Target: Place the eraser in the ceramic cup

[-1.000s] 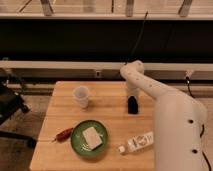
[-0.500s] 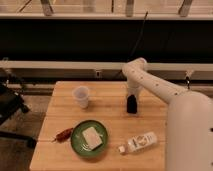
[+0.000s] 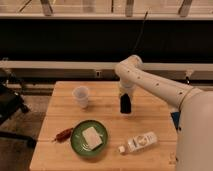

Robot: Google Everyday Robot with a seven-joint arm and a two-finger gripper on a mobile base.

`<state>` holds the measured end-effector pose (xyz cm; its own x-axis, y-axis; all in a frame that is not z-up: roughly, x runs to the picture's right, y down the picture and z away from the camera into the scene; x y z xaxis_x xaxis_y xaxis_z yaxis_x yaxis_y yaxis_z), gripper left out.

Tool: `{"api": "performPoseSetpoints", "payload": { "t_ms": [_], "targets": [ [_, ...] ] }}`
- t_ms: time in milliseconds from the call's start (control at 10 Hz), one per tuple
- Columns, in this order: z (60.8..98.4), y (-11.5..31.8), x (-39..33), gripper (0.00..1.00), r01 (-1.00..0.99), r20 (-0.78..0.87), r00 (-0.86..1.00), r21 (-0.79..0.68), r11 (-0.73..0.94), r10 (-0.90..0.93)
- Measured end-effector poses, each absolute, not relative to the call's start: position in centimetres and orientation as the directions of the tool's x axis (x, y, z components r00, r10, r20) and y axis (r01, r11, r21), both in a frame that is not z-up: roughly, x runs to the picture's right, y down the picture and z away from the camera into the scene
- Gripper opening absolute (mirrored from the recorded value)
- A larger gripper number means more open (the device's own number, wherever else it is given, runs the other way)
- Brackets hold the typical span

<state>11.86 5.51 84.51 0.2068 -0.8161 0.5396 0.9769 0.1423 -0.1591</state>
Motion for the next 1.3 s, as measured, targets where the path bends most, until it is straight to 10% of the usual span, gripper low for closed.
{"api": "performPoseSetpoints", "payload": {
  "t_ms": [1300],
  "targets": [
    [79.0, 0.1, -3.6, 0.00, 0.995, 0.461, -0.042, 0.096, 0.003, -0.886]
  ]
}}
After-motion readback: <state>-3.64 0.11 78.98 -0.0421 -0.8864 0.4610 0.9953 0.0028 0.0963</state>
